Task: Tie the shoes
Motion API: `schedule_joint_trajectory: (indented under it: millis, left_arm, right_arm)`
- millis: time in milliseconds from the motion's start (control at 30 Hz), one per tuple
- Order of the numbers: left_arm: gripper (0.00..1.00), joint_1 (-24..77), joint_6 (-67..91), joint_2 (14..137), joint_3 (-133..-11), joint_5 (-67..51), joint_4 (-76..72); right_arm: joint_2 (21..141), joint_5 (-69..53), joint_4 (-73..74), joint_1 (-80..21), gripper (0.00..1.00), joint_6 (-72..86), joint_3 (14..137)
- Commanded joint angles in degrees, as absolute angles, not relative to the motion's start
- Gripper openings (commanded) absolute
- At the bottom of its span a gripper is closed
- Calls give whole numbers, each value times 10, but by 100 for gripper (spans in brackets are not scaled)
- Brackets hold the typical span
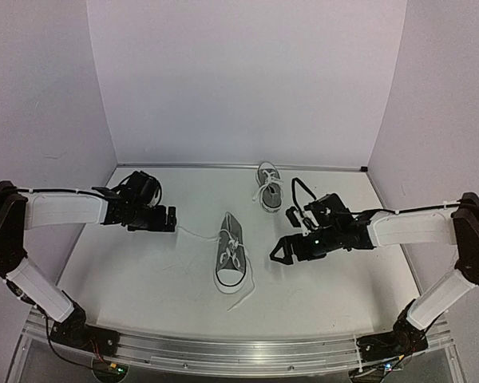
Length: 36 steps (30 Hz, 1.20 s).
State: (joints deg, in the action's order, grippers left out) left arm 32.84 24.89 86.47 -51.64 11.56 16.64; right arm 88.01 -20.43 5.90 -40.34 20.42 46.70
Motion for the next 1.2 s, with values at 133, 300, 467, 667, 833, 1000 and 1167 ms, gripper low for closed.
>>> schedule_joint_trajectory:
  millis: [133,300,467,667,833,1000,1167]
  left_arm:
    - [89,331,308,930,-568,69,101]
    - [81,355,335,999,-613,107,117]
    - [73,369,379,1044,-640,127,119]
    - [71,386,418,1099,-691,160,159]
    - [70,389,434,1109,-703,174,171]
    - [70,389,435,1104,-701,178,173]
    - [70,389,435,1103,-699,180,172]
  right_arm:
    - [900,-173,65,-436,98,245,498]
    - [930,-143,65,-474,96,271,506]
    - [951,-124,64,-488,88,297,512]
    - [980,-103,61,-507,77,314,526]
    - [1007,-94,58,-526,70,320,545]
    - [1029,-94,59,-556,63,317,556]
    - [1024,-82,81,-605,63,324,561]
